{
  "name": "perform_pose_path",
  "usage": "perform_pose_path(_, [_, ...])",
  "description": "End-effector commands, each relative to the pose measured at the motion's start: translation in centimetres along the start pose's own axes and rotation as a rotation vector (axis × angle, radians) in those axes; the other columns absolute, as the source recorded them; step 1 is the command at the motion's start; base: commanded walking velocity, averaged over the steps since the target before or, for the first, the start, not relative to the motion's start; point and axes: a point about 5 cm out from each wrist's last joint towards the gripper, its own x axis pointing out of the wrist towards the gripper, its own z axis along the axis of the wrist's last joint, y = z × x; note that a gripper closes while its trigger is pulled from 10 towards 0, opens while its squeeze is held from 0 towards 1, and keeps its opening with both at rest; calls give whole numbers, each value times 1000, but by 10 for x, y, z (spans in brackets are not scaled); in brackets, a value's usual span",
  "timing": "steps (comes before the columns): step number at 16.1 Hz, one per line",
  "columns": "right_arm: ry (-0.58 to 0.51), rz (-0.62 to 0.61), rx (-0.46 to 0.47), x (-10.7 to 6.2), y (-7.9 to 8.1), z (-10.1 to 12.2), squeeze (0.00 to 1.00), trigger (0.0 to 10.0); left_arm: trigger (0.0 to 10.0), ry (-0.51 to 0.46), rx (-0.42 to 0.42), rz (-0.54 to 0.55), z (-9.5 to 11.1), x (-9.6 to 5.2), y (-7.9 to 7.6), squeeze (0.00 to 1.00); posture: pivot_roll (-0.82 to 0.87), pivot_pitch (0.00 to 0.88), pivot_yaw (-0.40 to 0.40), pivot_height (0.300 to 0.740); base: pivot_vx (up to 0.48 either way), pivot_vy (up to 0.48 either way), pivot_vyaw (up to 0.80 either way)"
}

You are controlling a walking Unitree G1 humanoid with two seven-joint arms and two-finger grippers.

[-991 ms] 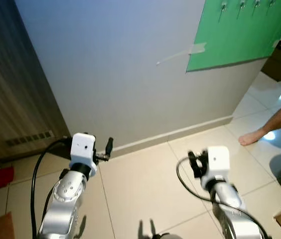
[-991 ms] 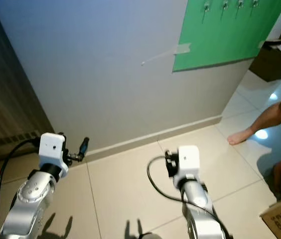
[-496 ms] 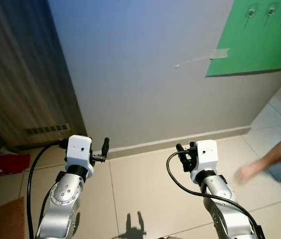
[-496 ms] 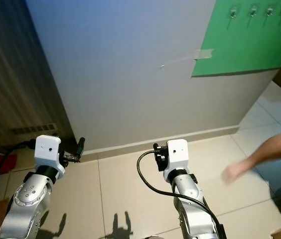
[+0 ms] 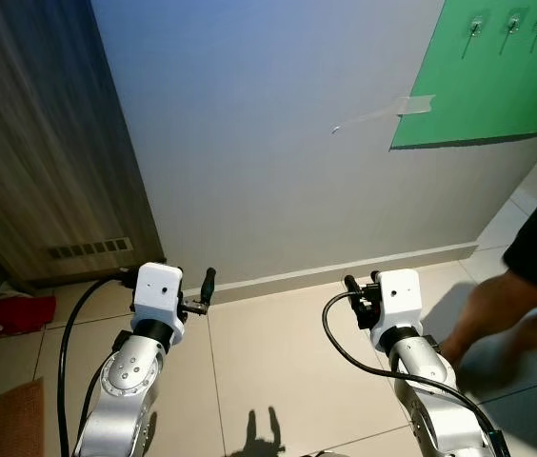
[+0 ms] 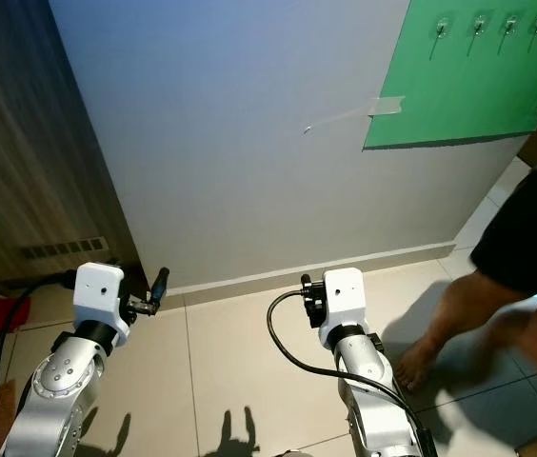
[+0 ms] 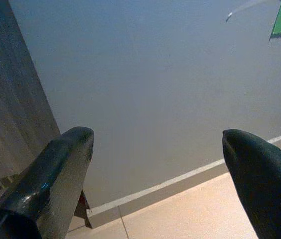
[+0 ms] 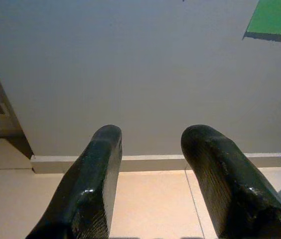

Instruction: Hang keys on a hook

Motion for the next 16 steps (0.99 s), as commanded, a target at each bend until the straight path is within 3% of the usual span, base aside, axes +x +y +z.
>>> perform_pose_path(1, [-5,6,-2,2,0,2,0,10000,10000,-24,4,-7,5,3,-1,0,-15,0,-32,740,0,0,0])
perform_pose_path(7, [0,34,-15,-1,1,2,0,10000,10000,-41,-35,35,4,-5,3,0,-10,0,-58,740,0,0,-633])
perform_pose_path(10, [-5,42,-11,-4,4,2,0,10000,10000,-70,-28,-1,8,-3,0,0,-10,0,-57,740,0,0,-800])
perform_pose_path(16, [16,-62,-1,-16,-10,-9,0,10000,10000,-83,1,-90,12,0,-8,0,-37,0,-18,740,382,0,-800])
